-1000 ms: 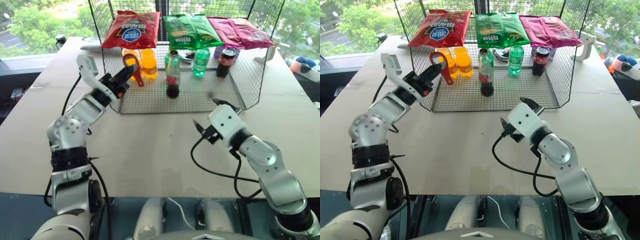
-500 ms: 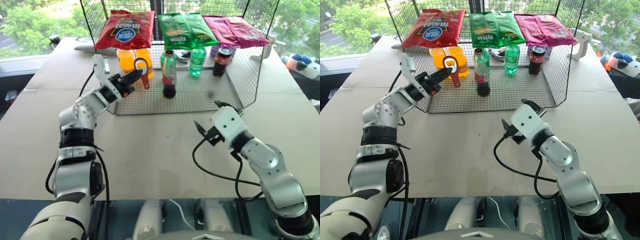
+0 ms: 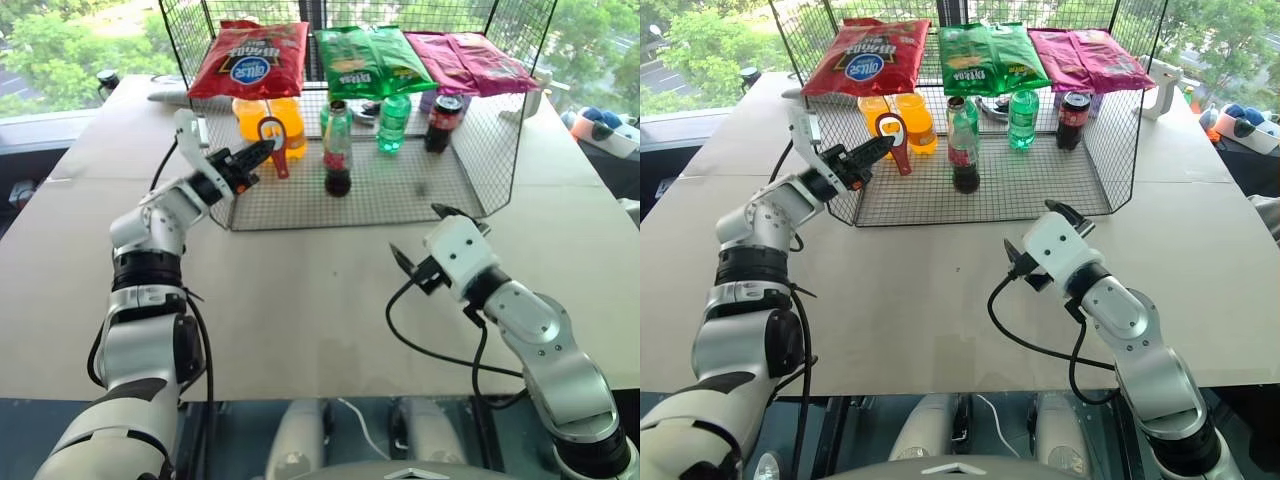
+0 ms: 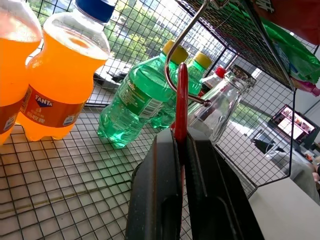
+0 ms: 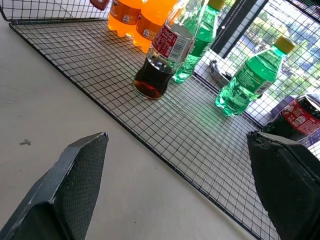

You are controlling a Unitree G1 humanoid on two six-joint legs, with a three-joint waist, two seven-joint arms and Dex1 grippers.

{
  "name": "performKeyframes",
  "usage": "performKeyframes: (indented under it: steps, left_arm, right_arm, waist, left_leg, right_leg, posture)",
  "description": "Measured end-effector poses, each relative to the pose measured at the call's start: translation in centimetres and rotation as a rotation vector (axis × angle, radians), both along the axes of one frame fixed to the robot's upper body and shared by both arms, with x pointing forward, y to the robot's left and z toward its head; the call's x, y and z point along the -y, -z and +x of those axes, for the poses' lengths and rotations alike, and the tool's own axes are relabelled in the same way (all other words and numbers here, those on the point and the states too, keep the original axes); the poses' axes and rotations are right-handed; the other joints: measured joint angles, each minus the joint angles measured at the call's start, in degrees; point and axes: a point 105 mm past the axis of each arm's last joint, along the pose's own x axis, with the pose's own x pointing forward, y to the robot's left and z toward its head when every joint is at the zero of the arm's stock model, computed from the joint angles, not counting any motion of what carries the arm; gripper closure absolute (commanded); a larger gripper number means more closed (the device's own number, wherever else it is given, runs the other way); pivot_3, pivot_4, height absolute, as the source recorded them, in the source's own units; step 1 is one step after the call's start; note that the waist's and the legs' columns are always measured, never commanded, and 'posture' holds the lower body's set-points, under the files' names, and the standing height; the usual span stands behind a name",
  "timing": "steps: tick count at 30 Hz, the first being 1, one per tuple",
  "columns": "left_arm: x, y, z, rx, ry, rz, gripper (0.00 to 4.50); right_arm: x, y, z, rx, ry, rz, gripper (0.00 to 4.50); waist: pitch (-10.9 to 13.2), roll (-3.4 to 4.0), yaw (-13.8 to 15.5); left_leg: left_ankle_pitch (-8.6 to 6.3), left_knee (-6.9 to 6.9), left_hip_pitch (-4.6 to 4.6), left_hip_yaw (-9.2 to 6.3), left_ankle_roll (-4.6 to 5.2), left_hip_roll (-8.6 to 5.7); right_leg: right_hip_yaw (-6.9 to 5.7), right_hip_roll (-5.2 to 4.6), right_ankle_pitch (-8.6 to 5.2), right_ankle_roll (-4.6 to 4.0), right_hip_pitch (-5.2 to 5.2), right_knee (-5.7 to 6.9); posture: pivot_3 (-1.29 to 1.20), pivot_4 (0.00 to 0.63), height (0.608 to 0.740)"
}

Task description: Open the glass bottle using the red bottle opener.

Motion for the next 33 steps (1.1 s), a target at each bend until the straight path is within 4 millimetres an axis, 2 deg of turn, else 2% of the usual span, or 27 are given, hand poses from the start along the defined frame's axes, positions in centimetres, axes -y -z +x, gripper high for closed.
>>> performKeyframes:
  steps: [1,2,4,5,7,13,22,24,33]
  left_arm:
    - [0.0,0.0,0.0,0.001,0.003,0.006,4.46]
    - [0.0,-0.2,0.0,0.002,0.011,0.011,4.13]
    - [-0.1,-0.4,0.1,0.005,0.007,0.038,3.44]
    - [-0.2,-0.5,0.2,0.01,0.001,0.055,2.89]
    - [-0.2,-0.5,0.3,0.016,-0.001,0.078,2.15]
    - [-0.1,0.1,0.4,0.028,0.012,0.176,2.15]
    - [-0.5,-2.6,0.7,0.143,0.017,0.332,2.15]
    - [-0.4,-2.2,0.8,0.144,0.026,0.36,2.65]
    - [-0.4,-2.0,0.6,0.198,0.048,0.515,2.65]
  right_arm:
    - [0.0,0.0,0.0,0.0,0.0,0.0,0.0]
    - [0.0,0.0,0.0,0.0,0.0,0.001,0.0]
    - [0.0,0.0,0.0,0.0,0.001,0.004,0.0]
    - [0.0,0.0,0.0,0.0,0.001,0.005,0.0]
    - [0.0,0.0,0.0,0.001,0.001,0.006,0.0]
    - [0.0,-0.2,0.0,0.011,0.01,0.012,0.0]
    - [-0.1,-0.3,0.0,0.024,0.011,0.022,0.0]
    - [-0.1,-0.2,0.0,0.02,0.012,0.025,0.0]
    - [0.0,0.0,0.0,0.017,0.024,0.031,0.0]
  waist:
    - [0.0,-0.01,0.0]
    - [0.02,-0.03,0.0]
    - [0.02,-0.04,-0.01]
    - [0.02,-0.04,-0.01]
    - [0.02,-0.04,0.0]
    - [0.04,-0.07,-0.07]
    - [0.05,-0.09,-0.1]
    - [0.06,-0.09,-0.16]
    - [0.08,-0.13,-0.17]
  left_leg:
    - [0.0,0.0,0.0,0.0,0.0,0.0]
    - [0.0,0.0,0.0,0.0,0.01,0.0]
    - [-0.01,0.0,0.0,0.0,0.01,0.0]
    - [-0.01,0.0,0.0,0.0,0.01,0.0]
    - [-0.01,0.0,0.0,0.0,0.01,0.0]
    - [-0.01,0.0,0.0,0.03,0.02,0.01]
    - [-0.02,0.0,-0.02,0.02,0.03,0.0]
    - [-0.01,0.0,-0.02,0.02,0.03,0.01]
    - [-0.02,0.01,-0.04,0.02,0.03,0.01]
  right_leg:
    - [0.0,0.0,0.0,0.0,0.0,0.0]
    - [0.0,0.0,0.0,0.01,0.0,0.0]
    - [0.0,0.01,-0.01,0.02,0.0,0.0]
    - [0.0,0.01,-0.01,0.01,-0.01,0.0]
    - [0.0,0.0,0.0,0.0,-0.01,0.0]
    - [-0.01,0.01,0.0,0.0,-0.02,0.02]
    - [0.01,0.0,-0.01,0.0,-0.03,0.03]
    - [0.01,0.0,0.0,0.0,-0.04,0.03]
    - [0.0,0.01,-0.01,0.01,-0.05,0.04]
  posture:
    - [0.0,0.15,0.74]
    - [0.0,0.15,0.74]
    - [0.0,0.15,0.74]
    - [0.0,0.15,0.74]
    - [0.0,0.15,0.74]
    - [0.0,0.15,0.74]
    - [0.0,0.15,0.74]
    - [0.0,0.15,0.74]
    - [0.0,0.15,0.74]
